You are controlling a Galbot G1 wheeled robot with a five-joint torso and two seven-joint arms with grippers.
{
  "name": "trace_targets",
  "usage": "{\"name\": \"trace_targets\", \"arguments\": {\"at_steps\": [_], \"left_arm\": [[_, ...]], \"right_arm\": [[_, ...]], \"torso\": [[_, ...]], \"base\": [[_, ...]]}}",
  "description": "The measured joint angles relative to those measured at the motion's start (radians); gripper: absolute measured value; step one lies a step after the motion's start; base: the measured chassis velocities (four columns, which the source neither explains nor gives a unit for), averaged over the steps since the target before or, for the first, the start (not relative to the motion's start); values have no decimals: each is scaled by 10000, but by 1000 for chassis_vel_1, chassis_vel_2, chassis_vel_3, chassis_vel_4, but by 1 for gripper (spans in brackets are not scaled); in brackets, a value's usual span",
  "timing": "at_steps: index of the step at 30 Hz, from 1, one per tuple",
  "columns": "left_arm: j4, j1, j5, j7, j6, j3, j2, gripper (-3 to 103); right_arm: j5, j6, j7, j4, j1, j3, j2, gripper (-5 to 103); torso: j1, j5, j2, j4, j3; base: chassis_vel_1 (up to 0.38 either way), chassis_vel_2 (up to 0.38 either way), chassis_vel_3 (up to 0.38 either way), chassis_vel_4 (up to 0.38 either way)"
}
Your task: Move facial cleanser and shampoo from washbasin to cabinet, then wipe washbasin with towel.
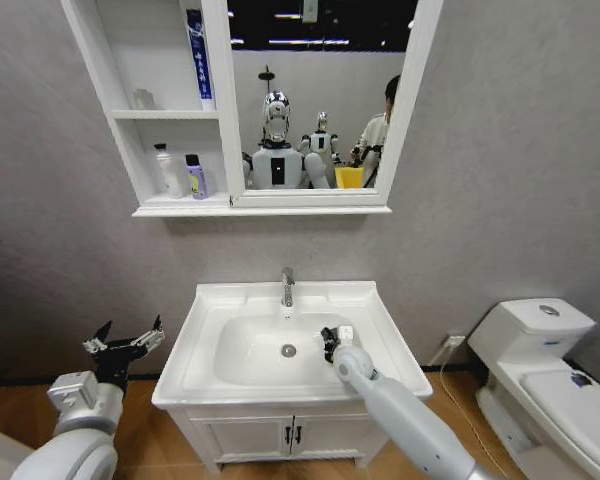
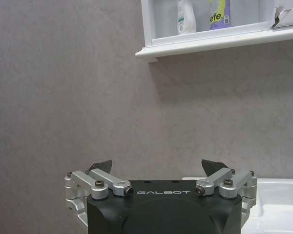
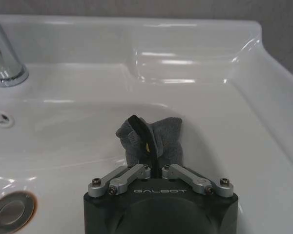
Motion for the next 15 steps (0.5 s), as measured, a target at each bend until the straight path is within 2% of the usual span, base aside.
{"name": "trace_targets", "arguments": {"at_steps": [3,5,8,9,11,13,15], "left_arm": [[0,0,0,0,0,0,0,100],[0,0,0,0,0,0,0,100],[0,1,0,0,0,0,0,100],[0,1,0,0,0,0,0,100],[0,0,0,0,0,0,0,100],[0,0,0,-1,0,0,0,100],[0,1,0,0,0,0,0,100]], "right_arm": [[-960,329,-833,24,170,550,-174,5],[-1210,435,-1123,-19,238,720,-203,5],[-2570,751,-2328,-547,504,1369,-354,5],[-2570,751,-2328,-547,504,1369,-354,5],[-2944,814,-3223,-1137,730,1893,-421,5],[-3086,904,-3507,-1448,820,2048,-421,5],[-3868,1391,-4423,-2129,932,2278,-438,5]], "torso": [[0,-1,0,0,0],[0,0,0,0,0],[0,-2,0,1,0],[0,-2,0,1,0],[0,-1,-1,-2,0],[0,-3,-1,0,0],[1,1,-3,0,1]], "base": [[0,0,0,0],[0,0,0,0],[0,0,0,0],[0,0,0,0],[0,0,0,0],[0,0,0,0],[0,0,0,0]]}}
